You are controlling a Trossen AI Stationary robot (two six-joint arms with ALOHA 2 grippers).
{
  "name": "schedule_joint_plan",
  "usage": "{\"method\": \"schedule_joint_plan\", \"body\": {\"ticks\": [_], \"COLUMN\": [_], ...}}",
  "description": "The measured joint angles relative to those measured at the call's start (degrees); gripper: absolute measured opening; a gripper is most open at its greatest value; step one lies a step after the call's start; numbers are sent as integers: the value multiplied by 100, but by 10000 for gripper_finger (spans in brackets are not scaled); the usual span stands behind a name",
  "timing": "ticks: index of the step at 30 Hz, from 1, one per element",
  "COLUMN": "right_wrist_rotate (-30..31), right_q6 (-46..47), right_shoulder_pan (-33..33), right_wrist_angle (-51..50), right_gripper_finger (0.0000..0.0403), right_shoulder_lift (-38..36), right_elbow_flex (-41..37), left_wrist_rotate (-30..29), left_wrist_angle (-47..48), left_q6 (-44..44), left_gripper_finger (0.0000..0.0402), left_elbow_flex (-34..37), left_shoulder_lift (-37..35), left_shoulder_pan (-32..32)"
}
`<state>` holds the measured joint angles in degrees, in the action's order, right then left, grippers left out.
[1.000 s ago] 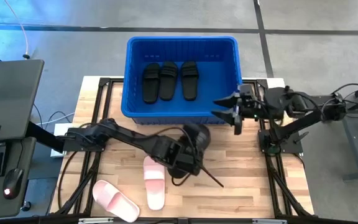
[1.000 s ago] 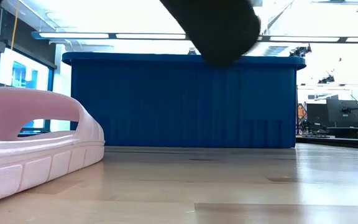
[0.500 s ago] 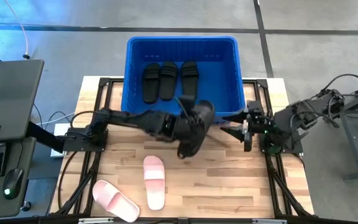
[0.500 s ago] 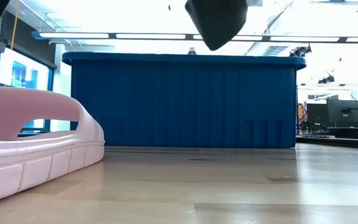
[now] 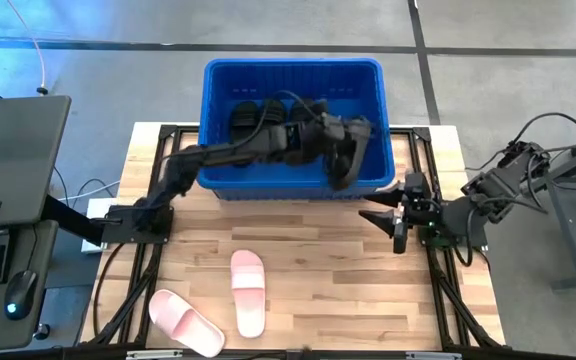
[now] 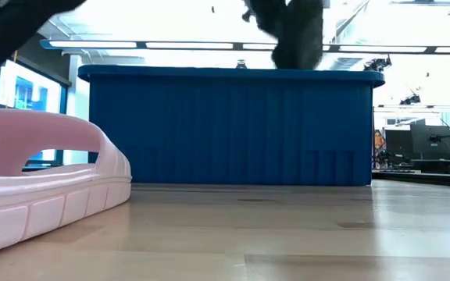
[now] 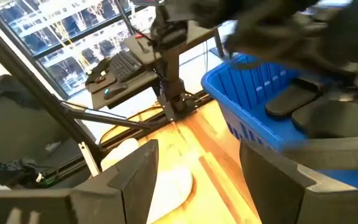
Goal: Pick and place slides into bin
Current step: Put the black slide into the blue bin
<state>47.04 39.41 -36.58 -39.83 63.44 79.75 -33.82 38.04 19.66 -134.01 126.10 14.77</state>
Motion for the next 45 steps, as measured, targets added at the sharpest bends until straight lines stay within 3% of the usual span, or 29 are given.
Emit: {"method": "schedule_joint_plan", "body": {"ticks": [10, 15, 22, 28, 33, 45], "right_wrist_rotate": [106, 162, 206, 205, 43, -258], "right_q6": [519, 516, 519, 561, 576, 563], "right_shoulder_pan": [-354, -385, -358, -358, -358, -358], "right_wrist_angle": [-267, -446, -733, -769, -778, -827], "right_gripper_finger": [215, 215, 215, 215, 215, 215], "right_shoulder_lift": [164, 303, 382, 374, 374, 374], "right_elbow_flex": [2, 2, 2, 2, 1, 2], "left_wrist_rotate": [340, 498, 734, 1156, 1180, 1393], "left_wrist_angle": [-1315, -1506, -2021, -1792, -1886, -2093], "left_q6": [-249, -560, -559, -110, -48, -85], "left_gripper_finger": [9, 9, 10, 19, 58, 203], "left_elbow_flex": [-10, -12, -35, -15, -28, -20], "left_shoulder_lift": [986, 1222, 1601, 1968, 2103, 2147], "left_shoulder_pan": [1094, 1437, 1571, 1605, 1627, 1696]}}
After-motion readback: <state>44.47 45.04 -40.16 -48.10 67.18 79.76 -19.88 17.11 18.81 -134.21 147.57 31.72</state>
